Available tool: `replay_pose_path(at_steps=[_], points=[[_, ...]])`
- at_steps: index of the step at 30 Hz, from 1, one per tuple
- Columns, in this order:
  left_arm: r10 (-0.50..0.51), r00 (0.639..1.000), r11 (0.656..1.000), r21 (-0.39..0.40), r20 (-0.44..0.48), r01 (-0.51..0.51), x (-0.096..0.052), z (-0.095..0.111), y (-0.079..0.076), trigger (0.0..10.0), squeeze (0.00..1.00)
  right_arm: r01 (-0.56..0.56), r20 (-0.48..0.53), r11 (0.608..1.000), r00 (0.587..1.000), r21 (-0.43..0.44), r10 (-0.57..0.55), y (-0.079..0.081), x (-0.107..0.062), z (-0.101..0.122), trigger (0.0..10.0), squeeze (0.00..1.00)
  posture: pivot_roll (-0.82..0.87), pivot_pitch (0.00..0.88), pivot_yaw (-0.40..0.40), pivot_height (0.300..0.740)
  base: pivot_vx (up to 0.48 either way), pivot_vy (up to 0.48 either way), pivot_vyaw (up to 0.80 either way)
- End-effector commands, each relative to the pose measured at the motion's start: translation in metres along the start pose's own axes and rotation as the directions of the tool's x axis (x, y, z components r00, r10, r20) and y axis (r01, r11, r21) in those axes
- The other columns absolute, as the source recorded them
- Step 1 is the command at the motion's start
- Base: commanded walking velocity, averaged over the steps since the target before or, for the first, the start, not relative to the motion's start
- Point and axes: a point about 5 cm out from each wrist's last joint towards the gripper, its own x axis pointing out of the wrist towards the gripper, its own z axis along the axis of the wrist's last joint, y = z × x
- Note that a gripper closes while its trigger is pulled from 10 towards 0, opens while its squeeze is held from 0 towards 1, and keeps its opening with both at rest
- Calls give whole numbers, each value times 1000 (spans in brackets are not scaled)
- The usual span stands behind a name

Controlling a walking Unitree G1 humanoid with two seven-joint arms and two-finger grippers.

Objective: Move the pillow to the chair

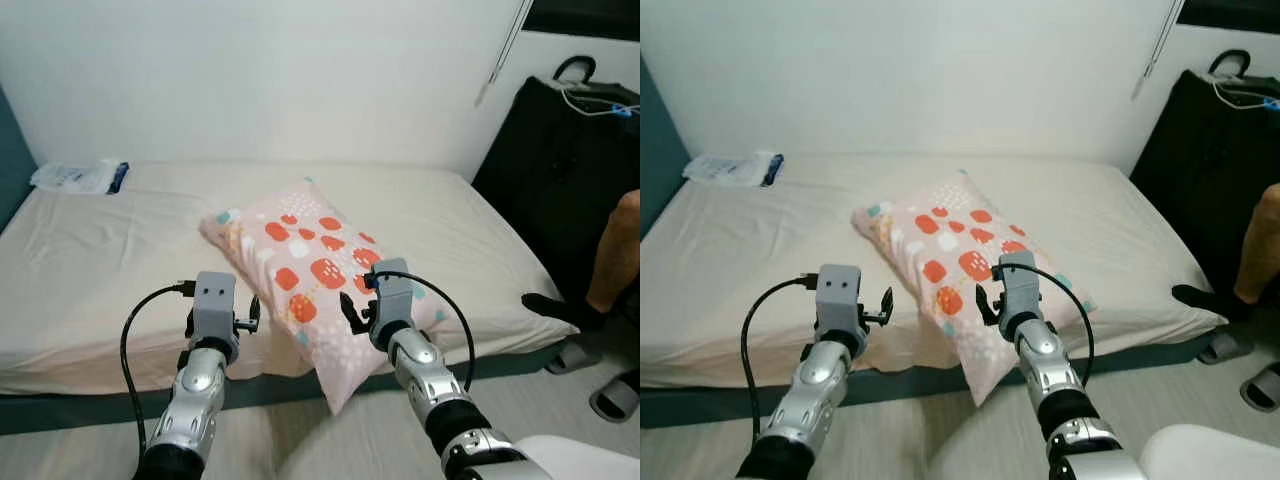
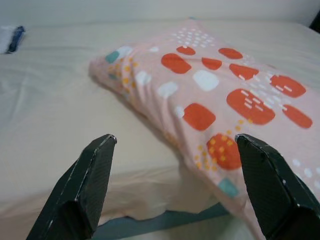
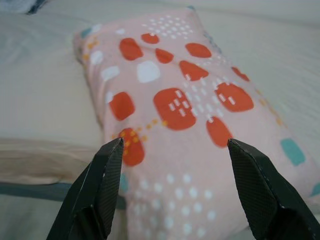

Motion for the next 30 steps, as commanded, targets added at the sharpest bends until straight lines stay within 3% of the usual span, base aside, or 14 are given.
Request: replay_pose_path(at_steps=[1,25,30], points=[[7,1000,1000,0,2,-7,-3,-2,3,10000,0,-7,14,1000,1000,13,7,2,1,3,10000,0,-6,0,-96,740,416,0,0],[6,1000,1000,-6,3,-6,-2,-3,4,10000,0,-10,19,1000,1000,14,10,2,2,5,10000,0,-10,0,-97,740,412,0,0],[-1,1000,1000,5,-4,1,-2,-4,2,10000,0,-5,21,1000,1000,17,5,2,2,6,10000,0,-13,0,-92,740,0,0,0]])
